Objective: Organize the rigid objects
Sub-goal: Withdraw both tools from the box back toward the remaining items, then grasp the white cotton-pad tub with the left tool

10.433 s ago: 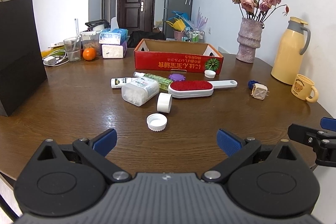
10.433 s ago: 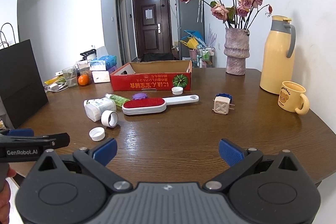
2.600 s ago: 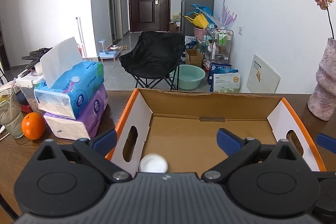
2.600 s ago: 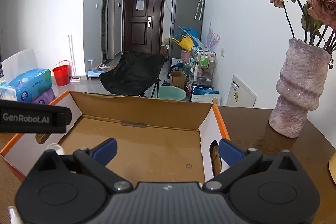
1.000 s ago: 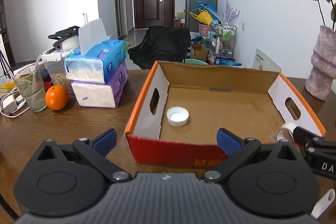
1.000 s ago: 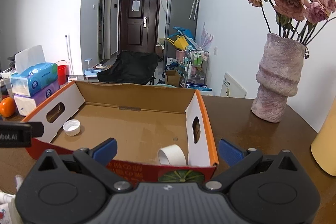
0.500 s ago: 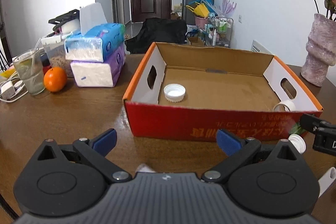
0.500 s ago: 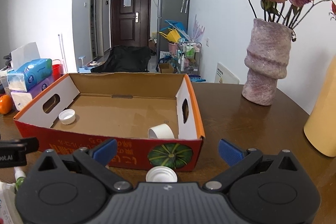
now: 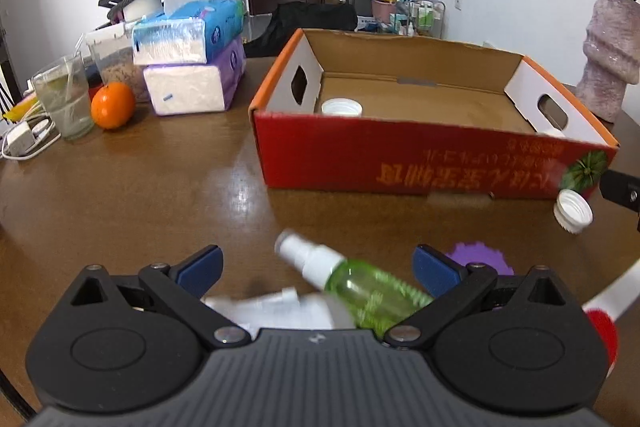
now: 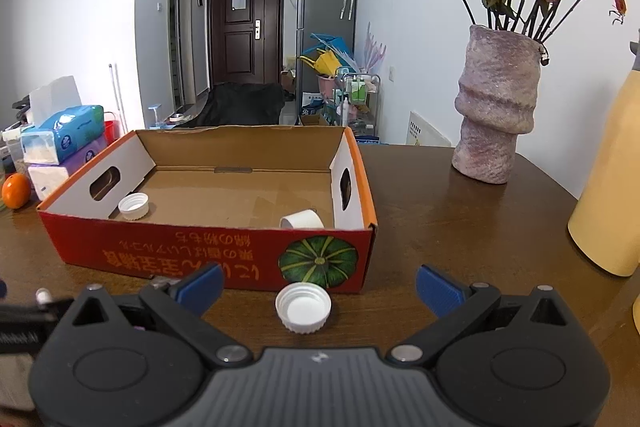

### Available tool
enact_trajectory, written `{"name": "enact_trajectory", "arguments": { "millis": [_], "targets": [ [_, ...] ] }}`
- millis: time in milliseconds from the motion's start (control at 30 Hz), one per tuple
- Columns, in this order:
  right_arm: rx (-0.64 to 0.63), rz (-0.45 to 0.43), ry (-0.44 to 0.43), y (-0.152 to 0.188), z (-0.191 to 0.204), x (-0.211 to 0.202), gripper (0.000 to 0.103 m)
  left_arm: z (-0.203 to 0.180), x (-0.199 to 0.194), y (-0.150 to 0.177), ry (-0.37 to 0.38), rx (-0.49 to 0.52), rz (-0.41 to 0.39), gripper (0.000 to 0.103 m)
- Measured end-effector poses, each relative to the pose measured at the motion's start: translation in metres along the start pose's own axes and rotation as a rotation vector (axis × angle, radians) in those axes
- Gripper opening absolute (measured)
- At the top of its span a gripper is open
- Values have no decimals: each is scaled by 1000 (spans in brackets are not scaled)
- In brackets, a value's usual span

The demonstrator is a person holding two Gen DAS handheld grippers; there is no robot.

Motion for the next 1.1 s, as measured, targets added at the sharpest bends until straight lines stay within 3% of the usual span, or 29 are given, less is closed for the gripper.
{"name": "enact_trajectory", "arguments": {
  "millis": [400, 1100],
  "targets": [
    [18, -5, -13, 20, 1, -30, 103, 5, -55, 20, 15, -7, -81, 103],
    [-4, 4, -22, 67, 5, -82, 103, 16, -96, 50, -43, -63, -82, 103]
  ]
}}
Point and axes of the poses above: each gripper's, at about its wrist camera, not at the fingertips, and x roughly the way its jaws point, z to its left, y to its underside, the point moved 9 cm from there along x, roughly the way its jaws point, and after that the axes turned 8 degrees about -y, right-handed, at the moved point
